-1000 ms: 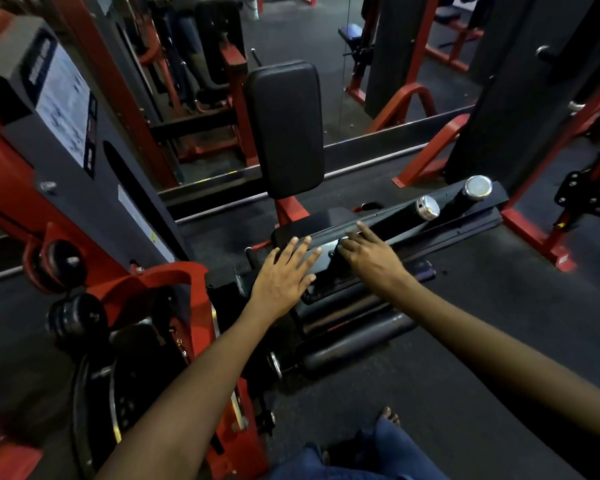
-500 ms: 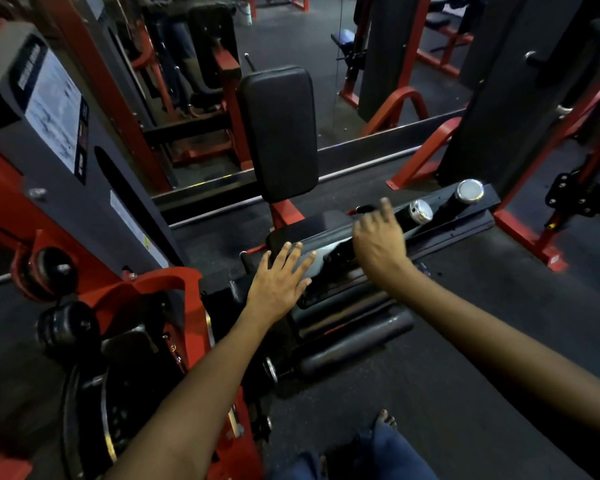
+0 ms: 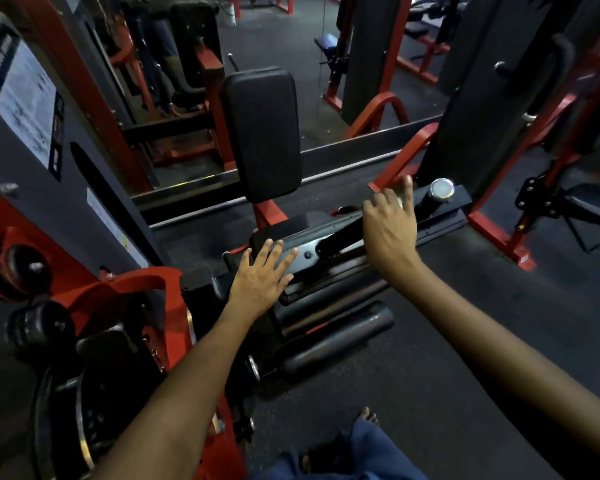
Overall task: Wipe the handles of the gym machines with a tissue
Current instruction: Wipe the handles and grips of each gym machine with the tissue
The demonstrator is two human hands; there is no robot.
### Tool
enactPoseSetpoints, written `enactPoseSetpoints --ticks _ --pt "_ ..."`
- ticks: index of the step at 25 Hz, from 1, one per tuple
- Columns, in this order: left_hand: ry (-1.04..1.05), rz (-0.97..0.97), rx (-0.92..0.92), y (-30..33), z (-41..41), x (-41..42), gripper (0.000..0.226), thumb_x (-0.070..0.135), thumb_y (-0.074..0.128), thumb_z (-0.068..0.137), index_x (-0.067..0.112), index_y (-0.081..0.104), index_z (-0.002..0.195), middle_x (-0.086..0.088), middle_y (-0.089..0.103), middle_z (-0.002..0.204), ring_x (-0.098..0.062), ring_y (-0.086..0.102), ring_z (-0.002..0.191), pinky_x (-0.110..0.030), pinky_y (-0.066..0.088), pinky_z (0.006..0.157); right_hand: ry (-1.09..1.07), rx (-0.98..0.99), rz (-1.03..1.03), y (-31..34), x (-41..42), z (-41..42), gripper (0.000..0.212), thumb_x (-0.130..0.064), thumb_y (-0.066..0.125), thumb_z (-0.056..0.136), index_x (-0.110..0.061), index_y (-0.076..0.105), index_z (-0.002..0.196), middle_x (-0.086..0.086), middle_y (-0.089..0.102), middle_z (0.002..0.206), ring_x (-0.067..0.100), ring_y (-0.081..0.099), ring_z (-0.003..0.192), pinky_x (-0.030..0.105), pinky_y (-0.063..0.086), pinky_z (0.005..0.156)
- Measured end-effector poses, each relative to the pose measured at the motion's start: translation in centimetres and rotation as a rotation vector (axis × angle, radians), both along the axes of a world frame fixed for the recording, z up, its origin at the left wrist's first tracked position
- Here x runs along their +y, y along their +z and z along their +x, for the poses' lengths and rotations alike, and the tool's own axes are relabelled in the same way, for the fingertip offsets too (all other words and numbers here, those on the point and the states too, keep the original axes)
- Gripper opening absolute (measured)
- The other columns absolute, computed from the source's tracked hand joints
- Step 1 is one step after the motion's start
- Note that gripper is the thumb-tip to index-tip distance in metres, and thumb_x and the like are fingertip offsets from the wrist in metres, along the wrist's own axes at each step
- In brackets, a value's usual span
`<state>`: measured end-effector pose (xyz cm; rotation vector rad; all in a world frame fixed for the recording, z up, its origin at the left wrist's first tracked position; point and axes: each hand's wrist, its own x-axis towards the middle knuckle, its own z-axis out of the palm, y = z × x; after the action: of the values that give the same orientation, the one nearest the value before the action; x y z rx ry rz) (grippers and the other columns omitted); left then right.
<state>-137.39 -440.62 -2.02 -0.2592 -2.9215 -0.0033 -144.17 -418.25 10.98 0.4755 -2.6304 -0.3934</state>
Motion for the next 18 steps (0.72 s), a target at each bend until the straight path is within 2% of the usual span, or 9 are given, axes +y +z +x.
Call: enactPoseSetpoints --ticks 2,4,5,8,9,11,13,16,18 --pt "0.000 0.000 -0.008 -0.2 0.1 0.1 0.056 0.044 0.024 0.097 0.025 0.021 0.149 -0.012 0.050 0.143 -0.030 0.048 0.132 -0.054 0.048 0.093 0.130 -0.003 0.014 -2.5 0.9 1.8 0.034 -0.005 0.041 0.082 0.001 0.067 0.104 0.017 0.065 0.106 0.035 0.055 0.117 0.045 0.005 0.116" --pt "0.010 -0.009 -0.012 -0.1 0.2 0.3 0.056 0.044 0.024 0.097 0.025 0.021 0.149 -0.012 0.050 0.143 -0.030 0.048 0.131 -0.054 0.048 0.093 0.365 -0.049 0.140 -5.2 1.8 2.2 0.045 -0.008 0.037 0.081 0.001 0.065 0.114 0.016 0.062 0.121 0.034 0.051 0.123 0.041 0.000 0.117" --pt "0.015 -0.011 -0.019 0.2 0.2 0.5 0.056 0.044 0.025 0.097 0.025 0.022 0.149 -0.012 0.050 0.143 -0.030 0.048 0.131 -0.054 0.048 0.093 0.441 0.003 0.133 -5.6 2.5 1.8 0.047 -0.008 0.035 0.081 0.000 0.063 0.118 0.015 0.060 0.126 0.033 0.047 0.127 0.040 -0.003 0.117" --pt "0.023 -0.009 -0.045 0.8 -0.1 0.9 0.055 0.044 0.026 0.097 0.025 0.025 0.149 -0.012 0.050 0.143 -0.029 0.047 0.132 -0.054 0.047 0.094 0.336 0.150 -0.062 -3.8 4.0 0.6 0.050 -0.001 0.034 0.083 0.003 0.052 0.129 0.016 0.051 0.136 0.027 0.017 0.142 0.042 -0.001 0.117" --pt "0.021 -0.013 -0.049 0.9 -0.1 0.8 0.055 0.044 0.027 0.097 0.025 0.025 0.149 -0.011 0.050 0.143 -0.029 0.047 0.132 -0.054 0.047 0.094 0.335 0.201 -0.099 -3.9 3.9 0.2 0.048 0.000 0.034 0.084 0.005 0.050 0.129 0.018 0.050 0.137 0.029 0.015 0.142 0.042 0.001 0.117" --pt "0.012 -0.020 -0.062 0.9 0.1 0.5 0.055 0.043 0.027 0.097 0.025 0.026 0.149 -0.011 0.050 0.143 -0.030 0.047 0.133 -0.053 0.047 0.094 0.376 0.222 -0.059 -6.0 2.4 0.0 0.045 0.000 0.035 0.085 0.009 0.053 0.125 0.025 0.054 0.129 0.039 0.037 0.132 0.043 0.009 0.116" --pt "0.009 -0.033 -0.042 0.7 0.2 0.0 0.055 0.043 0.028 0.097 0.024 0.027 0.149 -0.011 0.049 0.144 -0.030 0.047 0.132 -0.053 0.047 0.094 0.434 0.091 0.048 -8.6 -0.9 -0.3 0.044 -0.004 0.036 0.082 0.010 0.059 0.117 0.028 0.063 0.114 0.041 0.056 0.114 0.047 0.016 0.114" --pt "-0.008 -0.036 0.012 0.7 -0.4 -0.6 0.055 0.041 0.030 0.096 0.023 0.028 0.149 -0.012 0.049 0.144 -0.031 0.047 0.132 -0.052 0.045 0.094 0.472 -0.142 0.132 -9.2 -3.9 0.0 0.047 -0.011 0.032 0.081 0.004 0.066 0.111 0.021 0.067 0.108 0.034 0.063 0.107 0.045 0.028 0.110" --pt "-0.006 -0.042 0.050 0.6 -0.5 -0.5 0.055 0.041 0.029 0.097 0.023 0.026 0.149 -0.013 0.049 0.143 -0.032 0.047 0.132 -0.053 0.044 0.094 0.589 -0.035 0.084 -10.1 -2.1 0.2 0.048 -0.010 0.032 0.083 0.002 0.062 0.118 0.018 0.063 0.120 0.031 0.057 0.117 0.041 0.021 0.113"
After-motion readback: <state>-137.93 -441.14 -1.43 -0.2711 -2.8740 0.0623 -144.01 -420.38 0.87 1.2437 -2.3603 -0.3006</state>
